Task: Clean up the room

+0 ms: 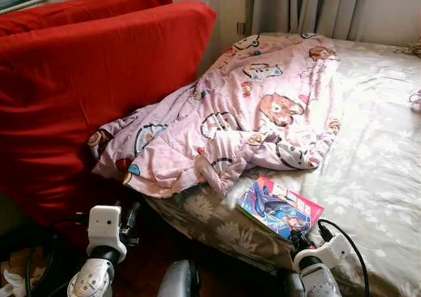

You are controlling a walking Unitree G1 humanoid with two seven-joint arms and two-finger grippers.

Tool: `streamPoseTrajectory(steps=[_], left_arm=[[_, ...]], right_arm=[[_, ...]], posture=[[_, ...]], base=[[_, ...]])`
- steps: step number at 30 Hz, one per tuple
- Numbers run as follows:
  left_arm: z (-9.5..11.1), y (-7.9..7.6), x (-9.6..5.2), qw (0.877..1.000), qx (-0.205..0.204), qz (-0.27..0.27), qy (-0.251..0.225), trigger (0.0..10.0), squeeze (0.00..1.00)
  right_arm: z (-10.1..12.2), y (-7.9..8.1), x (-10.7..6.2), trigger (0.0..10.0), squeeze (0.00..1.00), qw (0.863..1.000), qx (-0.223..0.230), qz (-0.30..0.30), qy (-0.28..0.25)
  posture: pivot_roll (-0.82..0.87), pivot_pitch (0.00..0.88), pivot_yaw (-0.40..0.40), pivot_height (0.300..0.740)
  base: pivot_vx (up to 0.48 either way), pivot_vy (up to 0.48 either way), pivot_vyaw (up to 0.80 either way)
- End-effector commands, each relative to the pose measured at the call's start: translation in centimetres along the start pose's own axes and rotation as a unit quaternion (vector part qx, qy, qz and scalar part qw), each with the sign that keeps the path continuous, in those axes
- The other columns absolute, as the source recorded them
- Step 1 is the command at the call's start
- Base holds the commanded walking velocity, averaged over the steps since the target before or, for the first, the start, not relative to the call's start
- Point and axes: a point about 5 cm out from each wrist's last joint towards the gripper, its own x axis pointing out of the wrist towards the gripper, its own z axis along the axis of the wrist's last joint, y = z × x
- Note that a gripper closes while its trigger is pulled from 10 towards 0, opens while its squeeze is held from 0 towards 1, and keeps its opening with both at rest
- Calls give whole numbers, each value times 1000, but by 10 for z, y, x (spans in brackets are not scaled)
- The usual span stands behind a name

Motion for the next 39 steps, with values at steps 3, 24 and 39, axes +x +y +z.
streamPoseTrajectory(steps=[3,24,39], left_arm=[[1,1,5,1000,7,8,-5,10000,0],[-6,-14,25,998,-48,32,-17,10000,0],[-33,1,26,994,-80,74,27,10000,0]], right_arm=[[28,27,8,0,0,994,-57,58,-67],[77,75,-26,10000,0,906,-318,170,-221],[80,75,-22,10000,0,908,-328,158,-207]], posture=[[137,0,84,589],[44,0,45,589],[33,0,47,683]], base=[[0,0,0],[0,0,0],[0,0,0]])
